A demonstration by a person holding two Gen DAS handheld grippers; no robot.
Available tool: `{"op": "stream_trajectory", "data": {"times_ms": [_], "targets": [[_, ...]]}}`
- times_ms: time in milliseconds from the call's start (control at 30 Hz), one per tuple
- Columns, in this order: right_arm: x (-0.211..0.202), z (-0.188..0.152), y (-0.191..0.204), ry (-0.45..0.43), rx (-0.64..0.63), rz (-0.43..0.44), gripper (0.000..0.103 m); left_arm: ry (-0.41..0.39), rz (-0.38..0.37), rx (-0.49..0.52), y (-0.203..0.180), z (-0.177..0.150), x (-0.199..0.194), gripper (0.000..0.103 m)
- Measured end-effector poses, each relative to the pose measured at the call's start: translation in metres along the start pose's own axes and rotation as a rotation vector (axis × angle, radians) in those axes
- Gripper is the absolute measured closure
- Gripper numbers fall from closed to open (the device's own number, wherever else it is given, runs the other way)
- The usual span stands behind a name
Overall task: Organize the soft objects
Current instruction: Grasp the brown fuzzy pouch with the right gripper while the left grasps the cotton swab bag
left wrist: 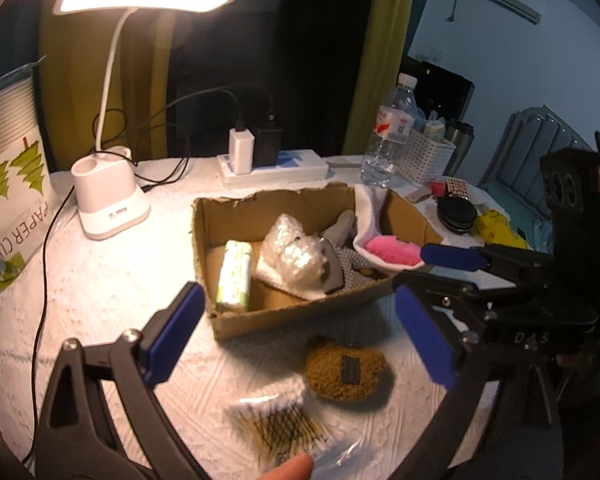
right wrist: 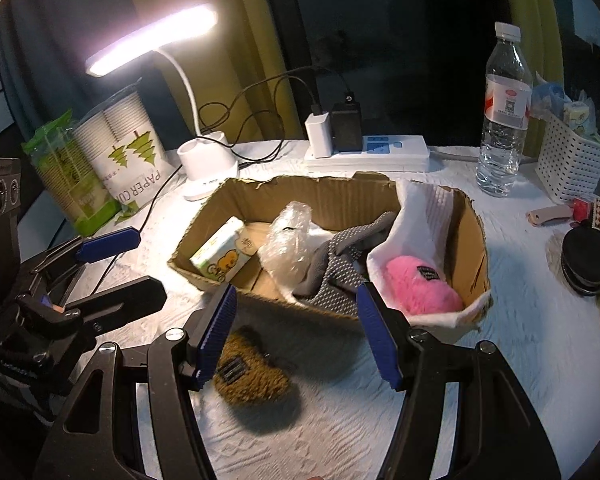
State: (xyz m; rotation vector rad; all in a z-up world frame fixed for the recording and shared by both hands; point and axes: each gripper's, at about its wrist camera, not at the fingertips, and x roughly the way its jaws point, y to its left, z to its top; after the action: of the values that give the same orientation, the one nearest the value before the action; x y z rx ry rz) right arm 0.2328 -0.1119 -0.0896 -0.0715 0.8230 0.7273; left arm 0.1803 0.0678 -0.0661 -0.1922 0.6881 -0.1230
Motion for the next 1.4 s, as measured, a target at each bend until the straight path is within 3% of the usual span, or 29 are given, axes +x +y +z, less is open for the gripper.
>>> {"op": "stream_trajectory", "data": {"times_ms": [567,1400], "targets": [[0.009,-0.029,0.021,0.053,-0.014,-0.006,0.037,0.042,0.003,-0.051,0.017,-0.038,-0.004,0.006],[0.058,-0.060,0.039,0.165,-0.035,0.010,0.037,0.167,0.040,-0.097,0.039,-0.080,0.012,0.006]]}}
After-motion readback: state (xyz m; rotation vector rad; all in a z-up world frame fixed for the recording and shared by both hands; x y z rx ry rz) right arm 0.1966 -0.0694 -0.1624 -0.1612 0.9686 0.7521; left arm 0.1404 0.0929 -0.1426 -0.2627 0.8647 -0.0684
